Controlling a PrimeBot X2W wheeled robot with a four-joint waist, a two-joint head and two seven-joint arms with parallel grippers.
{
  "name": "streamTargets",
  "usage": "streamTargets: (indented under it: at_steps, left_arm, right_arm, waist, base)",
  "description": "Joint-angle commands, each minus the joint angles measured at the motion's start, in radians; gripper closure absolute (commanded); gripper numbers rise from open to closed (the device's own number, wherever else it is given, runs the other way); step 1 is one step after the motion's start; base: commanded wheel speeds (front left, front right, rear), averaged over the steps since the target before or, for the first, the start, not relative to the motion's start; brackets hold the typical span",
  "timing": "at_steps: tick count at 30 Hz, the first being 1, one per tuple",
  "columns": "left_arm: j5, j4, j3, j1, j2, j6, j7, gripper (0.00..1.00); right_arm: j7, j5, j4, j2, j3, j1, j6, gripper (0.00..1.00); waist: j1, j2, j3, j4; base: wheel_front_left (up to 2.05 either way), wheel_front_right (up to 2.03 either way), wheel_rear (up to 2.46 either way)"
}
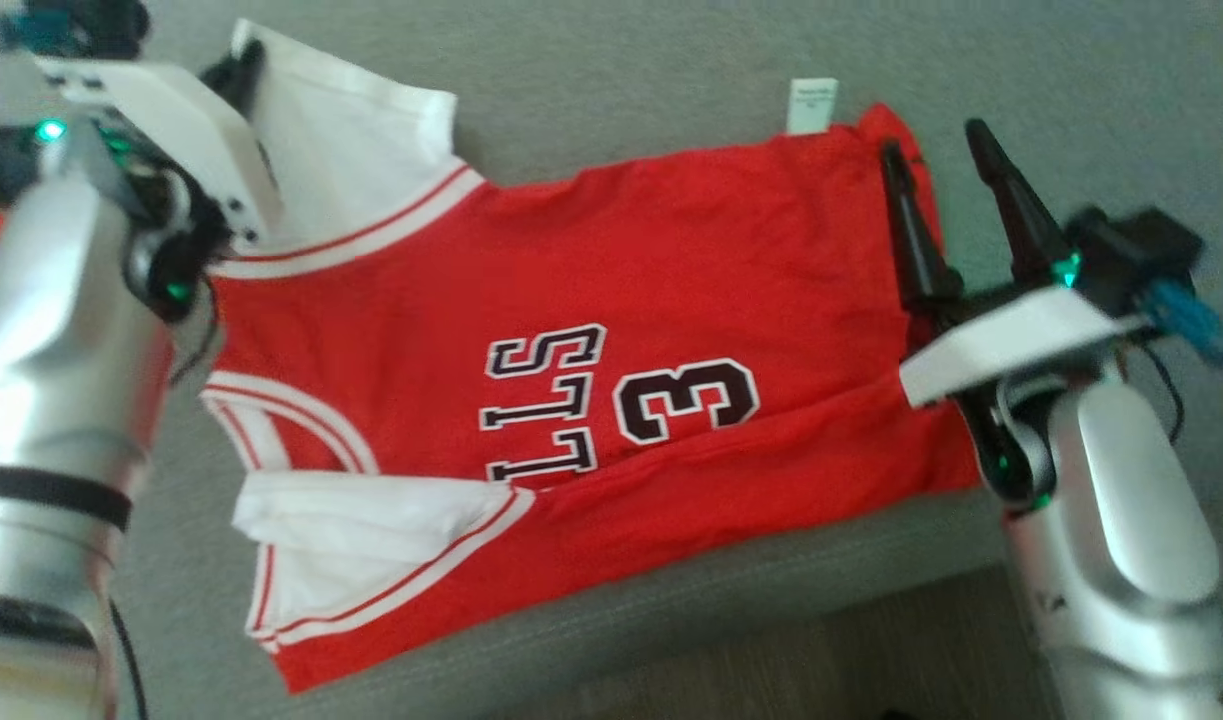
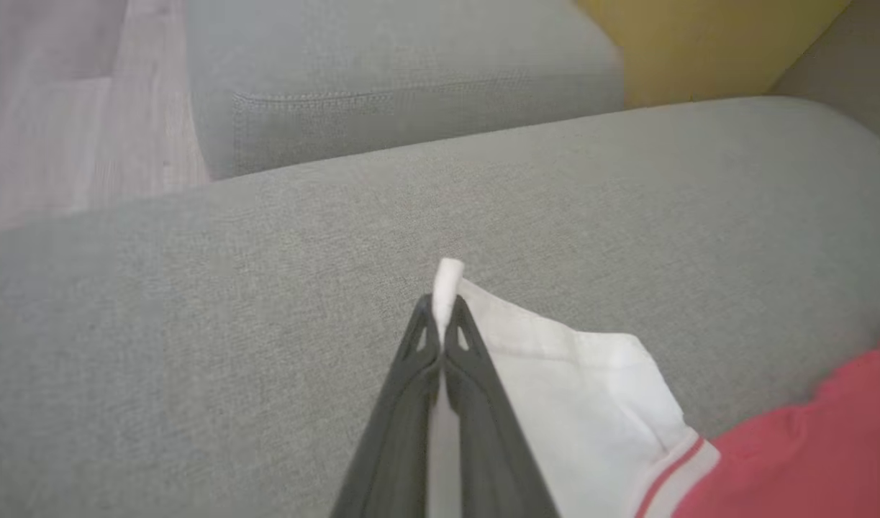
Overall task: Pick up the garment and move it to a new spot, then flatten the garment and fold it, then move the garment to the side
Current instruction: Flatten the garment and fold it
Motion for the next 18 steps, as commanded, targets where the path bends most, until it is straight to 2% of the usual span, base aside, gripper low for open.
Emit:
streamTargets:
  at_steps: [1, 10, 15, 18]
  left_arm:
    - [-0.003, -0.049, 0.02, 0.006, 0.035, 0.001, -0.032, 1.0]
    - [-0.012, -0.206, -0.019, 0.183, -0.018, 0.023, -0.11, 1.0]
    - [0.001, -0.285, -0.044, 0.254, -0.029, 0.051, -0.125, 1.0]
    - [-0.002, -0.325, -0.05, 0.285, -0.034, 0.065, -0.127, 1.0]
  right_arm:
    - [0.033, -0.031, -0.01, -0.008, 0.021, -0.052, 0.0, 0.0]
    - [0.226, -0.066, 0.256, -0.151, 0.018, -0.201, 0.0, 0.0]
    - [0.293, -0.093, 0.408, -0.188, -0.04, -0.265, 0.0, 0.0]
    - [0.324, -0.108, 0.483, -0.189, -0.082, -0.3, 0.0, 0.0]
  waist:
    - [-0.0001, 0.0, -0.039, 0.053]
    - [-0.0001, 0.0, -0.083, 0.187]
    - [-0.0001, 0.0, -0.087, 0.223]
    - [-0.0001, 0.0, -0.083, 0.234]
  base:
    - [0.0, 0.0, 0.0]
    - [0.0, 0.0, 0.0]
    - [0.0, 0.0, 0.0]
    - [0.0, 0.0, 0.0]
